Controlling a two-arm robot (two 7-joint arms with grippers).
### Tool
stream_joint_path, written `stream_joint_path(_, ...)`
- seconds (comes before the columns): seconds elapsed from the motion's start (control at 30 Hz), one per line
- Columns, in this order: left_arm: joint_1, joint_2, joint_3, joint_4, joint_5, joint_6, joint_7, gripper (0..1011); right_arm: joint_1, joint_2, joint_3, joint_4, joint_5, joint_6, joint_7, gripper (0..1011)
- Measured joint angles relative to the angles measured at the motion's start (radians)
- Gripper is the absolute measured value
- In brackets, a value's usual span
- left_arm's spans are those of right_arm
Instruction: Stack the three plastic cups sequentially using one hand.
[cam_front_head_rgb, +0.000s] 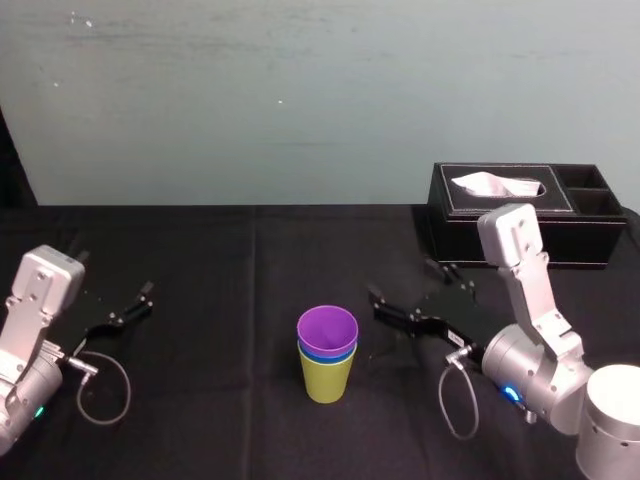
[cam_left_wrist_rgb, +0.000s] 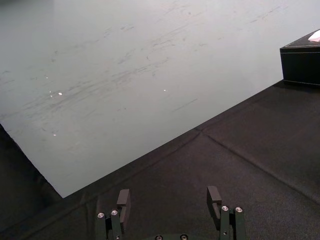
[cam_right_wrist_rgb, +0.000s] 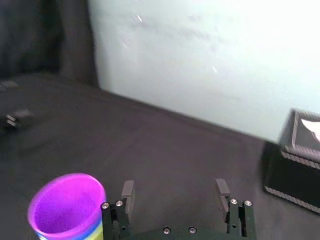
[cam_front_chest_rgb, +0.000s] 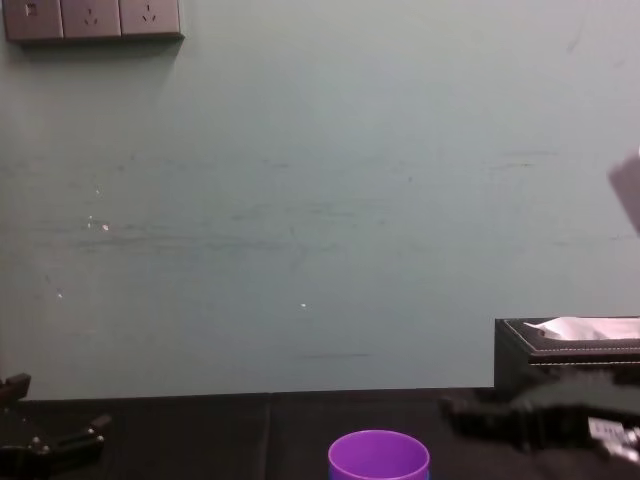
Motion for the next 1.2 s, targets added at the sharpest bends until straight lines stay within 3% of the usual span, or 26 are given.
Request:
stream_joint_path(0.07, 0.0, 0.0, 0.0, 0.0, 0.0, 0.0, 0.0, 1000, -0.004, -0.011, 0.003, 0.02, -0.021, 0.035, -0.03, 1004)
stream_joint_path(0.3, 0.0, 0.0, 0.0, 0.0, 0.0, 0.0, 0.0, 1000, -0.003, -0.035, 0.004, 0.063, -0.058, 0.073, -0.066, 1004)
stream_joint_path(1.2, 0.0, 0.0, 0.0, 0.0, 0.0, 0.0, 0.0, 1000, 0.0, -0.044, 0.008, 0.078, -0.066, 0.082, -0.06, 1004)
